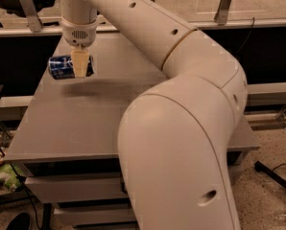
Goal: Place pepsi can upright
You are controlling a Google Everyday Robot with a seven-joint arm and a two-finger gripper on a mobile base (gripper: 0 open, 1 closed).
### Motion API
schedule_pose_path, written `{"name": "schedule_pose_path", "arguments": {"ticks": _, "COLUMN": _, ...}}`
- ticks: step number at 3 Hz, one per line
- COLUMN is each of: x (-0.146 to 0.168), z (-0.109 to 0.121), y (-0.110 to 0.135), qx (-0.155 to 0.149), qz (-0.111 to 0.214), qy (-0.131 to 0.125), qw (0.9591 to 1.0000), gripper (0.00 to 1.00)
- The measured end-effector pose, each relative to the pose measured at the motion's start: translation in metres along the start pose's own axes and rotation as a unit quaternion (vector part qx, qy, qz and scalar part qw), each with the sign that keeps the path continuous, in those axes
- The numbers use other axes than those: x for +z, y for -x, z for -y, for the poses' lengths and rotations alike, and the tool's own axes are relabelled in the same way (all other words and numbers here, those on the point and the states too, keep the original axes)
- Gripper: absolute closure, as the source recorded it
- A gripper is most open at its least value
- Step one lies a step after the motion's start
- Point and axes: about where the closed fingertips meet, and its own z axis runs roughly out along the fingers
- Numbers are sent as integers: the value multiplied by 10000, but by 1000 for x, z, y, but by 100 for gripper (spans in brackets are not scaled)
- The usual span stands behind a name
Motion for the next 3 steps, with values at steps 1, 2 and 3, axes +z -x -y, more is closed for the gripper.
{"name": "schedule_pose_path", "arguments": {"ticks": 1, "x": -25, "z": -3, "y": -1, "qx": -1325, "qz": -109, "qy": -451, "qw": 9901, "gripper": 100}}
{"name": "schedule_pose_path", "arguments": {"ticks": 2, "x": -35, "z": -7, "y": -6, "qx": -2390, "qz": -409, "qy": -942, "qw": 9656, "gripper": 100}}
{"name": "schedule_pose_path", "arguments": {"ticks": 3, "x": -40, "z": -13, "y": -13, "qx": -3395, "qz": -799, "qy": -1380, "qw": 9270, "gripper": 100}}
